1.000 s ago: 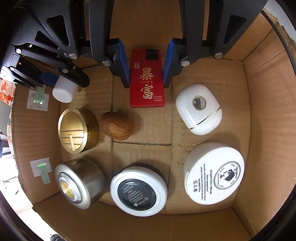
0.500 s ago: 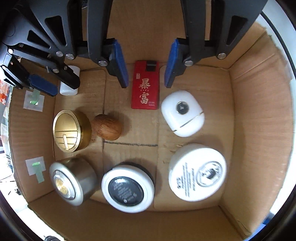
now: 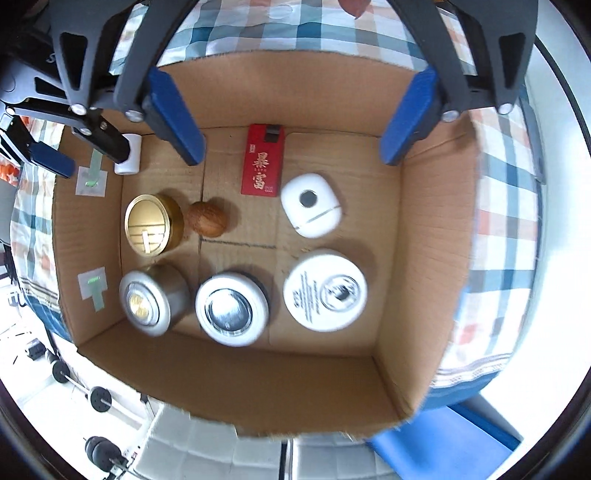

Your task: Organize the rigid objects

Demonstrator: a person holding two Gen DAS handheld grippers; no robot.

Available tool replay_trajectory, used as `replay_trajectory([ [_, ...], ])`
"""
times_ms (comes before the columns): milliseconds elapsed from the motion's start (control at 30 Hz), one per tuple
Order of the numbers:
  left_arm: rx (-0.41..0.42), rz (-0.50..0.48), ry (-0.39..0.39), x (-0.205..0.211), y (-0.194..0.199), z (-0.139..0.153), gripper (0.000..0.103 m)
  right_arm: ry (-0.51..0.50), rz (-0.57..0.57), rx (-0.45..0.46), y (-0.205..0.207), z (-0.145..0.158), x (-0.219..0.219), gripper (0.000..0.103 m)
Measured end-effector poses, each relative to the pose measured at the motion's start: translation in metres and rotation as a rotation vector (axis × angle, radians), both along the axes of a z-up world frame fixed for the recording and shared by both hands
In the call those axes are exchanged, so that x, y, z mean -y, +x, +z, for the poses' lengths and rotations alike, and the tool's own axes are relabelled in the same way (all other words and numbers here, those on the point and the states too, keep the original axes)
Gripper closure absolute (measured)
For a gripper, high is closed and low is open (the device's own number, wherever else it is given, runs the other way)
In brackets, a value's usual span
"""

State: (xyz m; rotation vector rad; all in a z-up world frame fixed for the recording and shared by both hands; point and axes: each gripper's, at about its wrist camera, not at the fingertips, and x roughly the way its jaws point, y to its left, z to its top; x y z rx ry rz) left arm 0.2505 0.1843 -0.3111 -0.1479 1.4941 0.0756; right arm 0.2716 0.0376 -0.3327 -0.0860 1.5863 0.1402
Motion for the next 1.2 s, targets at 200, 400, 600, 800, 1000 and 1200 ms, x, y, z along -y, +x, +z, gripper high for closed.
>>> replay_trajectory([
  [200,0.063,0.008,-0.001,0.006,-0.008,0.034,0.0,0.033,-0.034,0.044,-0.009,0.027,0.01,0.0],
  [400,0.174,-0.014,0.032,0.017,-0.029,0.1,0.0,0.07,-0.048,0.138,-0.029,0.086,0.026,0.0],
  [600,0.284,-0.034,0.052,0.029,-0.056,0.164,0.0,0.111,-0.064,0.252,-0.065,0.165,0.044,0.0],
  [800,0.352,-0.031,0.058,0.035,-0.082,0.213,0.0,0.136,-0.071,0.338,-0.098,0.228,0.062,0.0],
  [1000,0.372,-0.016,0.066,0.038,-0.106,0.243,0.0,0.135,-0.059,0.396,-0.126,0.272,0.073,0.0],
  [1200,0.389,-0.015,0.084,0.042,-0.127,0.261,0.0,0.144,-0.042,0.435,-0.146,0.302,0.076,0.0],
])
